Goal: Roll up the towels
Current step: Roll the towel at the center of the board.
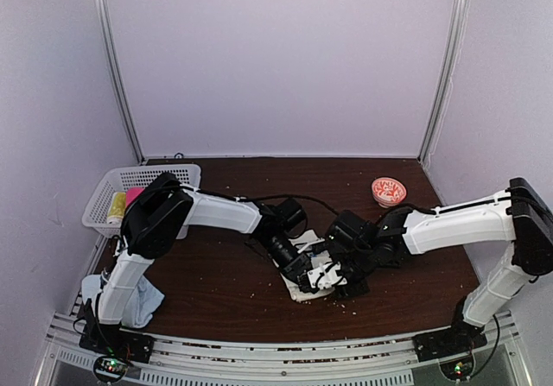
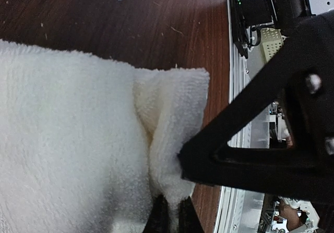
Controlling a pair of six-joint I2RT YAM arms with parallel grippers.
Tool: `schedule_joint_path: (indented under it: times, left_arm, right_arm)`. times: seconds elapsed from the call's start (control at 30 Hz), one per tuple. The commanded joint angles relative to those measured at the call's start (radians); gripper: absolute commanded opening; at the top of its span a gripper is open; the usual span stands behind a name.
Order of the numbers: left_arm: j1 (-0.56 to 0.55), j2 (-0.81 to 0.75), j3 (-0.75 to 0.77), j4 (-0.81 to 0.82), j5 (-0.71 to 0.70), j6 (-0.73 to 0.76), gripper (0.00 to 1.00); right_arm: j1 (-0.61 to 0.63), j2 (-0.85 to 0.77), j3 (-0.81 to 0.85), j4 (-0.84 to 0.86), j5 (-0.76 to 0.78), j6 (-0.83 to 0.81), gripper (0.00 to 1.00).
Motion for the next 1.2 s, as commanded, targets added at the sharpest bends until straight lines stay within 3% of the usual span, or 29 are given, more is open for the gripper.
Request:
schedule_joint_path:
  times: [0.0, 0.33, 0.53, 0.7, 0.83, 0.9, 1.0, 1.17]
  left_arm:
    - [0.0, 0.04, -0.022, -0.041, -0.06, 0.006, 0.0]
    - [0.001, 0.036, -0.014, -0.064, -0.064, 0.043, 0.03]
    - [0.011, -0.047, -0.015, -0.089, -0.146, 0.092, 0.31]
    - [0.093, -0.212, -0.137, 0.029, -0.282, -0.025, 0.5]
    - [0.12, -0.384, -0.223, 0.096, -0.507, -0.042, 0.52]
    - [0.118, -0.499, -0.271, 0.141, -0.726, -0.062, 0.51]
    - [0.11, -0.674, -0.396, 0.292, -0.848, -0.07, 0.51]
    - [-0.034, -0.921, -0.57, 0.515, -1.106, 0.085, 0.57]
  right_arm:
    - [0.008, 0.046, -0.018, 0.068, 0.038, -0.018, 0.41]
    - [0.008, 0.113, -0.066, 0.159, 0.145, -0.055, 0.37]
    - [0.009, 0.162, -0.051, 0.087, 0.106, -0.078, 0.11]
    - [0.009, 0.145, 0.006, -0.099, -0.026, -0.04, 0.05]
    - [0.004, 0.184, 0.103, -0.289, -0.165, 0.012, 0.04]
    - [-0.006, 0.249, 0.184, -0.421, -0.261, -0.001, 0.04]
    - [-0.037, 0.336, 0.261, -0.511, -0.359, 0.021, 0.03]
    - [-0.148, 0.533, 0.442, -0.654, -0.442, 0.052, 0.01]
